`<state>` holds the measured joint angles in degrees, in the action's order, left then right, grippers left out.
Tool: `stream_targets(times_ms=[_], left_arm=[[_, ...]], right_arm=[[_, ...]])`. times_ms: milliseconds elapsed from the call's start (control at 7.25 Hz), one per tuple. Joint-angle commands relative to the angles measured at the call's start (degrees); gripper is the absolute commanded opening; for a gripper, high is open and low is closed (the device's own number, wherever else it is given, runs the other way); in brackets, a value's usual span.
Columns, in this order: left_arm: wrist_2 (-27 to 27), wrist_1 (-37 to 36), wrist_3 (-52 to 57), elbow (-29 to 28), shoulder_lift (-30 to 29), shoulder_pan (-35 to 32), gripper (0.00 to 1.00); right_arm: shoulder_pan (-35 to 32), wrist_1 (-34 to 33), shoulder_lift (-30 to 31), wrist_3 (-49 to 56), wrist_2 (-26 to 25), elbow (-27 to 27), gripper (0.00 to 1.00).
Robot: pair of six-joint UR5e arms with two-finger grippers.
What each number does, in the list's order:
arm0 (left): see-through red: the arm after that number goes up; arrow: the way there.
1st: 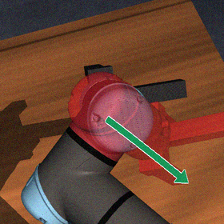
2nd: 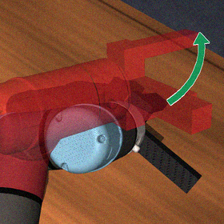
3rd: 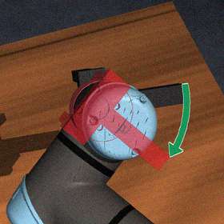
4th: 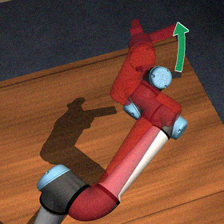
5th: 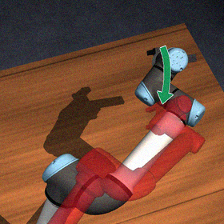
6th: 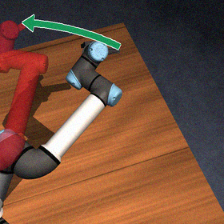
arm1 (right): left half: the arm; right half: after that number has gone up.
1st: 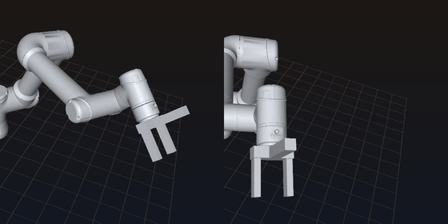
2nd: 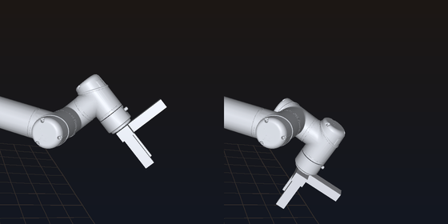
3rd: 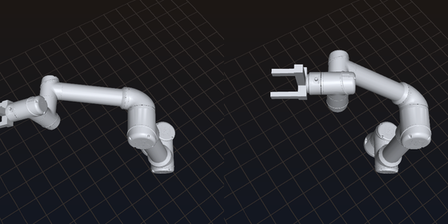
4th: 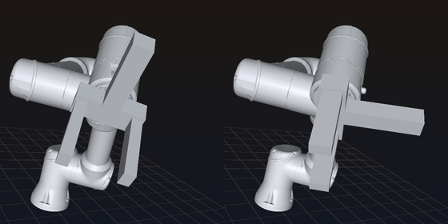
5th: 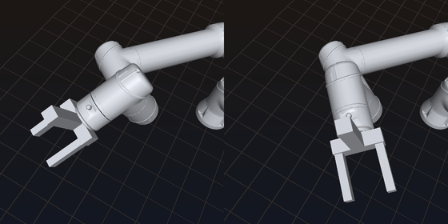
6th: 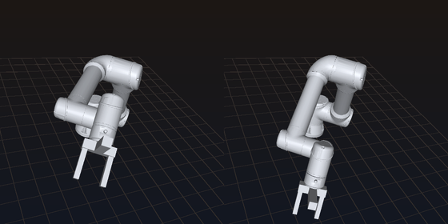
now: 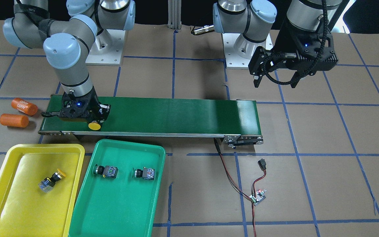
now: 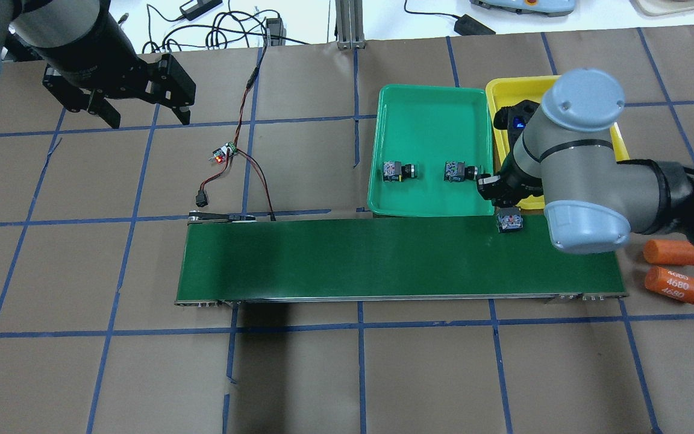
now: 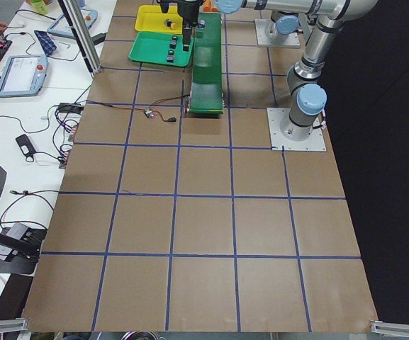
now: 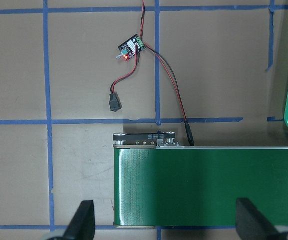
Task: Sort buttons by color to trays
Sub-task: 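Carry the second yellow-capped button into the yellow tray and release it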
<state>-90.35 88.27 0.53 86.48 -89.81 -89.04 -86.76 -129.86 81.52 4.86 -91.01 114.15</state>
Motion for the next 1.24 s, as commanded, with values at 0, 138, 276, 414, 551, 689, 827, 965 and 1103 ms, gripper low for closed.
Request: stream_targets(times_ms=[0,138,276,414,551,689,827,965,1103], left_arm=[[0.00,-0.03,-0.01,0.01,-0.02,0.01,1.00],[0.00,-0.03,-0.01,0.01,-0.02,0.01,1.00],[0.00,-0.03,-0.01,0.01,-0.02,0.01,1.00],[0.00,-0.03,-0.01,0.01,-0.10,0.01,1.00],[0.00,-0.03,-0.01,0.01,-0.11,0.01,1.00],[0.00,-0.03,-0.01,0.01,-0.11,0.01,1.00],[0.00,-0.03,-0.01,0.01,-0.11,0.01,1.00],[0.00,-0.03,-0.01,0.01,-0.11,0.01,1.00],[0.00,-0.03,-0.01,0.01,-0.11,0.01,1.00]], right_arm=[[6.30,4.34,-7.66,6.54,0.05,-10.75,0.13],[8.95,4.27,-11.61,10.91,0.13,-13.92,0.13],[10.28,3.92,-15.39,15.22,0.14,-17.17,0.16],[12.03,4.00,-18.74,18.57,0.66,-19.73,0.19],[13.79,3.65,-21.03,19.30,1.01,-20.80,0.33],[14.07,3.56,-21.66,19.13,1.01,-20.90,0.71],[14.07,3.56,-21.50,18.96,0.93,-20.90,0.84],[13.98,3.74,-20.71,18.17,0.75,-20.90,1.00],[13.55,4.52,-18.61,17.38,0.66,-20.81,1.00]])
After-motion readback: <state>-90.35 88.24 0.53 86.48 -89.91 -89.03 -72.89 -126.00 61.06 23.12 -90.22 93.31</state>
